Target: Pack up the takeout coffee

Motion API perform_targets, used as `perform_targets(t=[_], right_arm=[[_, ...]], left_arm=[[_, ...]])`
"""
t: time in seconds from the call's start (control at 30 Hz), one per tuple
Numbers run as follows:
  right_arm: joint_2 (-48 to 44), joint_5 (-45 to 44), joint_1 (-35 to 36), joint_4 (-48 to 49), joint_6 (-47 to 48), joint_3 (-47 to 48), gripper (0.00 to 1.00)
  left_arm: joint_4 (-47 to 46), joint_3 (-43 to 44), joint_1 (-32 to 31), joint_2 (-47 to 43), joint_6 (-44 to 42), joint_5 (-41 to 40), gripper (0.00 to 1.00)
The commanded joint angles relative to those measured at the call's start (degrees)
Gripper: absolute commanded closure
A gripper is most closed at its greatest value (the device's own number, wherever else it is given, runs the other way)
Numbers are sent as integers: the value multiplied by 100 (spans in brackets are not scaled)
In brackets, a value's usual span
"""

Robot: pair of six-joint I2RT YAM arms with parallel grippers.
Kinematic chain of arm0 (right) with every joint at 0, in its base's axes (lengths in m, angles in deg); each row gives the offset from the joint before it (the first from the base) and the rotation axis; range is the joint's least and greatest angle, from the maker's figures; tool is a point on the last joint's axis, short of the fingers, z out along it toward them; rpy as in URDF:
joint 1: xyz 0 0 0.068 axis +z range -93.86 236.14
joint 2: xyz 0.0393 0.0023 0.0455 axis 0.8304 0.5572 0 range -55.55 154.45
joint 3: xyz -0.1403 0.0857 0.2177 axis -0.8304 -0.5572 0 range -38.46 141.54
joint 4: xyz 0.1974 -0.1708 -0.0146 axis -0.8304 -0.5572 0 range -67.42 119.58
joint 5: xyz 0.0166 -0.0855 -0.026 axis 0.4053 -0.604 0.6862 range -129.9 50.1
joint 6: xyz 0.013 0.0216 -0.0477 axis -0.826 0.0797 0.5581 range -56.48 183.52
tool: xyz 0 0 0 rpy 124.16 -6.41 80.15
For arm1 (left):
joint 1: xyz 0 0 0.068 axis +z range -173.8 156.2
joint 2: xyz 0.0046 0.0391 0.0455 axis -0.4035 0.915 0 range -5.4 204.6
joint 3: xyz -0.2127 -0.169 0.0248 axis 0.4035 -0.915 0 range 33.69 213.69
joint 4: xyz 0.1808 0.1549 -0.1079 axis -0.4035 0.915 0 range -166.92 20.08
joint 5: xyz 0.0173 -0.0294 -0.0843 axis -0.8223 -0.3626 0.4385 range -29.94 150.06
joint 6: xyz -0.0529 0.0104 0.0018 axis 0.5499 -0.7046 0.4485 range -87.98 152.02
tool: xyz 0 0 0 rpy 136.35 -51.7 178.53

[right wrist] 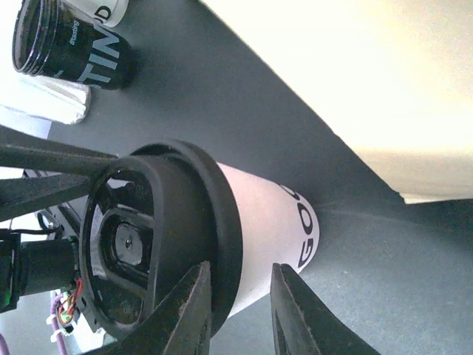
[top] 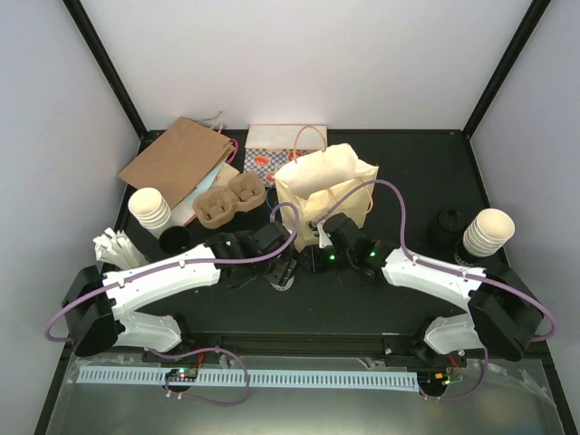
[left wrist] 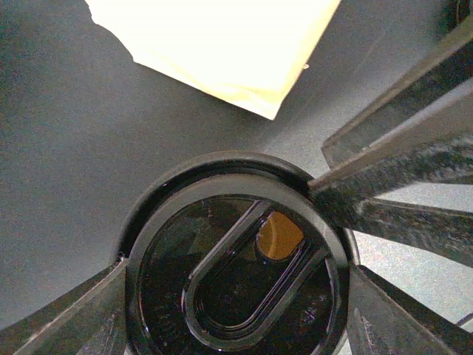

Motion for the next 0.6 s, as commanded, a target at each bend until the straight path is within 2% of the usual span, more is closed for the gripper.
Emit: perform_targets(t=[0.0,0.33,0.57], right_arm=[[377,-324,-116,-308,304,284,76],[626,-367,-208,-393,473,488,76],[184,-105,-183,-349,477,-56,76]], left_arm=[[-163,-108,-78,110,-89,601,36],[-232,-147,-77,128,-131,710,37],[-153,-125,-60,243,-62,562,37]])
